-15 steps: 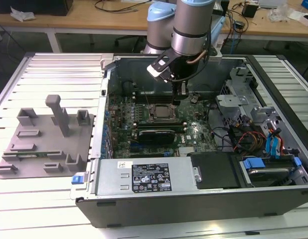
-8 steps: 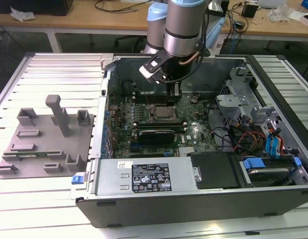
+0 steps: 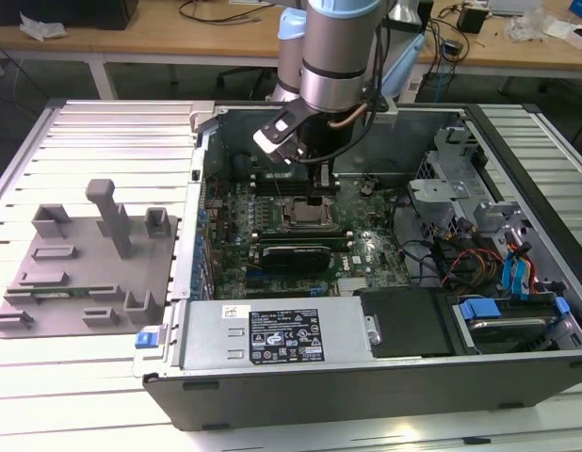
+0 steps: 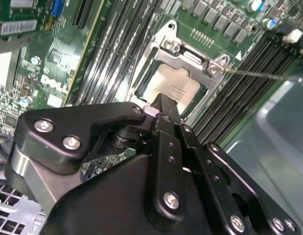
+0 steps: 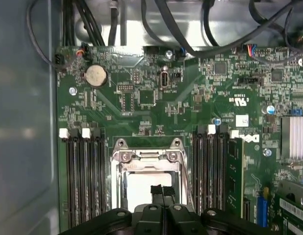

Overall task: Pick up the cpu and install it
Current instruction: 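Close the cpu cover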

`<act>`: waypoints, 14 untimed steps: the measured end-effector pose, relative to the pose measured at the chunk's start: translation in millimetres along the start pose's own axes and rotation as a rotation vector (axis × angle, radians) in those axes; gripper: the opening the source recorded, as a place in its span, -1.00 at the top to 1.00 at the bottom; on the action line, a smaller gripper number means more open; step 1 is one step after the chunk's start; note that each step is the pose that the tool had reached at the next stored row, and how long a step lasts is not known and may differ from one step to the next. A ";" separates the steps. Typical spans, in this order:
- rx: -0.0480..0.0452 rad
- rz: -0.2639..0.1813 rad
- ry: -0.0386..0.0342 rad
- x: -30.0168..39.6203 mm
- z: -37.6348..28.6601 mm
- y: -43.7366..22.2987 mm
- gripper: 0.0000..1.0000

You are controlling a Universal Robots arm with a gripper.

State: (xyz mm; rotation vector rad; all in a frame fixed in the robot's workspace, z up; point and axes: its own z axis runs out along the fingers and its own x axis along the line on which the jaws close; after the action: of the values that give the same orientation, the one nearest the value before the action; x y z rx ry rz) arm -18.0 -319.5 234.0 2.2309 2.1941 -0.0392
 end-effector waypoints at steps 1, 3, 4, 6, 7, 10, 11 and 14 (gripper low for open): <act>0.0001 0.000 -0.0001 -0.1 0.1 -1.3 0.79; 0.0001 0.000 -0.0003 -0.1 0.2 -2.3 0.79; 0.0001 0.000 -0.0003 -0.1 0.2 -2.3 0.79; -0.0001 -0.005 -0.0003 -0.1 0.3 -2.3 0.79; -0.0003 -0.015 -0.0004 -0.1 0.3 -2.3 0.79; -0.0022 -0.084 -0.0009 -0.1 0.3 -2.3 0.79; -0.0027 -0.106 -0.0011 -0.1 0.3 -2.3 0.79; -0.0044 -0.166 -0.0016 -0.1 0.3 -2.3 0.79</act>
State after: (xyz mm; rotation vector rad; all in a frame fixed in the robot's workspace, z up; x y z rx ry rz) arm -20.3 -319.6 233.7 2.0398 2.3700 -0.0376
